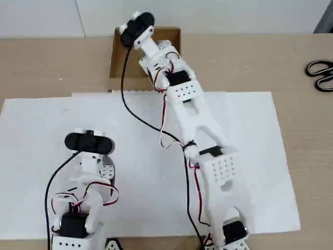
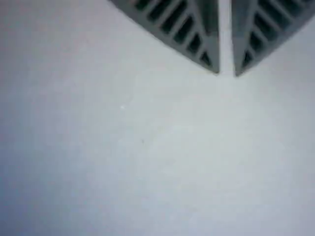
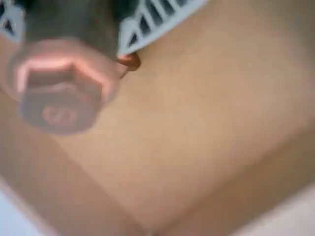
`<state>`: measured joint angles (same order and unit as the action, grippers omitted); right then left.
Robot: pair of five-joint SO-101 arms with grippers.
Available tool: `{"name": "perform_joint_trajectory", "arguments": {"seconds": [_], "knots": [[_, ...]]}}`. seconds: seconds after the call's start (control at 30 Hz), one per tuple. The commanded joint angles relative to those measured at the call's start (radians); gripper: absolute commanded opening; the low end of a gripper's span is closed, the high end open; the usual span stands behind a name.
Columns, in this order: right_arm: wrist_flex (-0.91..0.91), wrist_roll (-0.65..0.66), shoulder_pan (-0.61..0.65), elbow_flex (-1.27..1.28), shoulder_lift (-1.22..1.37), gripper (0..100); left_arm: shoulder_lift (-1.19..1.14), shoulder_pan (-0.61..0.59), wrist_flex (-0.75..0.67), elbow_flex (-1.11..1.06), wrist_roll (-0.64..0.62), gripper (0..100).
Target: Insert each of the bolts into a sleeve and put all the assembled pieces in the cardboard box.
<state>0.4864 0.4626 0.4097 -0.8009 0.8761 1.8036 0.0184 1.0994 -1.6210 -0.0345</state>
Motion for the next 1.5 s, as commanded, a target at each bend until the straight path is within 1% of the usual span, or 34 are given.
{"name": "perform_joint_trajectory", "arguments": {"seconds": [0.0, 0.13, 0.2, 0.33, 0.4, 0.6, 0.67, 1.0, 1.13, 1.23, 1.47], "knots": [[-0.022, 0.075, 0.001, -0.249, 0.096, 0.7, 0.009, -0.003, -0.006, 0.004, 0.002, 1], [0.081, 0.11, 0.031, -0.402, 0.183, 1.6, 0.009, -0.003, -0.006, 0.004, 0.002, 1], [0.133, 0.132, 0.038, -0.45, 0.214, 5.9, 0.009, -0.003, -0.006, 0.004, 0.002, 1], [0.205, 0.13, 0.038, -0.526, 0.249, 17.8, 0.009, -0.003, -0.006, 0.004, 0.002, 1], [0.234, 0.13, 0.039, -0.563, 0.257, 19.5, 0.009, -0.003, -0.006, 0.004, 0.002, 1], [0.305, 0.129, 0.039, -0.647, 0.257, 19.3, 0.009, -0.003, -0.006, 0.004, 0.002, 1], [0.338, 0.127, 0.038, -0.678, 0.257, 17.9, 0.009, -0.003, -0.006, 0.004, 0.002, 1], [0.475, 0.127, 0.041, -0.806, 0.263, 0.0, 0.009, -0.003, -0.003, 0.004, 0.003, 1], [0.572, 0.126, 0.041, -0.876, 0.255, 0.2, 0.009, -0.003, -0.005, 0.004, 0.003, 1], [0.645, 0.123, 0.039, -0.884, 0.231, 0.2, 0.009, -0.003, -0.005, 0.004, 0.003, 1], [0.923, -0.04, 0.021, -0.882, -0.016, 0.2, 0.009, -0.003, -0.005, 0.004, 0.003, 1]]}}
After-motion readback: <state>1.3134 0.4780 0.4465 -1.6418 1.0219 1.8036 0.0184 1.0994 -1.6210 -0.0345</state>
